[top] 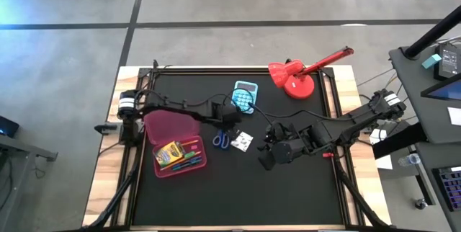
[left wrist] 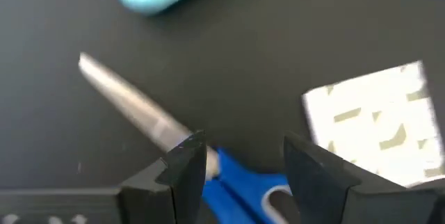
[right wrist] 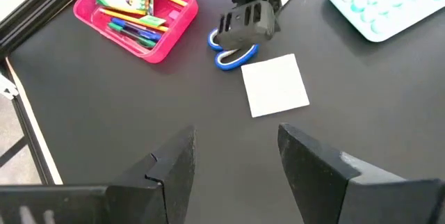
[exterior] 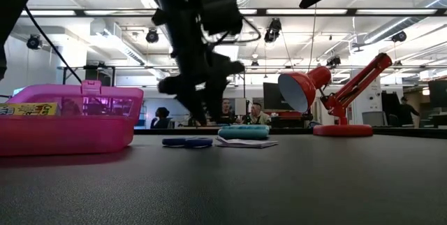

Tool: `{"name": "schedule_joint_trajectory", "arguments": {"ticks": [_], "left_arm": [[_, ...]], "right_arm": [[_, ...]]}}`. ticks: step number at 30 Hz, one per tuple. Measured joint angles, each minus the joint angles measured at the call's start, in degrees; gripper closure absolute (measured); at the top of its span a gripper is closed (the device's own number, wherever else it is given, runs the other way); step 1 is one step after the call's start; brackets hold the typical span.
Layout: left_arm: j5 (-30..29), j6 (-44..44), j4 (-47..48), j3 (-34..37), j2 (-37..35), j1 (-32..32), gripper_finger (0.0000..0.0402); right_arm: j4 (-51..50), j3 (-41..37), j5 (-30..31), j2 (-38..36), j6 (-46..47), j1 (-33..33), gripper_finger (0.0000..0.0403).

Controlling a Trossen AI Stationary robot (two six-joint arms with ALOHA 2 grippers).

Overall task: Pack school essentials
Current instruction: Put the blue scissors into the red supply box

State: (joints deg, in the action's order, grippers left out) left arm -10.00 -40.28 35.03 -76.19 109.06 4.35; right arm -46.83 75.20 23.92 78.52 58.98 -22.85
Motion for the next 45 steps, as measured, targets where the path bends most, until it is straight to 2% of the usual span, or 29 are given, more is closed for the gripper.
{"name": "schedule_joint_trajectory", "arguments": {"ticks": [7,15,20,25,29,33,39,45], "left_arm": [[-1.7,-8.5,-2.0,5.4,0.1,0.1,0.0234],[-2.5,-14.5,-4.9,8.1,0.6,-0.8,0.0234],[-2.8,-13.1,-5.2,8.5,0.6,-1.7,0.0251],[-2.4,-12.9,-5.1,8.6,0.7,-2.2,0.0316],[0.6,-12.2,-6.0,8.3,0.4,-2.5,0.0354],[1.0,-9.7,-6.8,7.8,-1.0,-2.8,0.0362],[1.0,-5.9,-13.2,7.7,-4.1,-3.1,0.0364],[4.5,-3.8,-16.7,7.8,-5.3,-3.8,0.0385]], "right_arm": [[0.0,0.0,0.0,0.0,0.0,-0.2,0.0211],[0.0,0.0,-0.4,0.0,-0.7,-0.1,0.0211],[0.0,0.0,-0.9,0.0,-1.2,-0.2,0.0211],[-0.1,0.0,-1.5,0.0,-1.5,-0.2,0.0211],[-0.1,0.0,-1.7,0.0,-1.5,-0.2,0.0211],[-0.2,0.0,-1.7,0.0,-1.6,-0.2,0.0211],[-0.6,0.0,-1.7,0.0,-1.5,-0.2,0.0211],[-1.0,0.0,-1.9,0.0,-0.8,-0.2,0.0211]]}}
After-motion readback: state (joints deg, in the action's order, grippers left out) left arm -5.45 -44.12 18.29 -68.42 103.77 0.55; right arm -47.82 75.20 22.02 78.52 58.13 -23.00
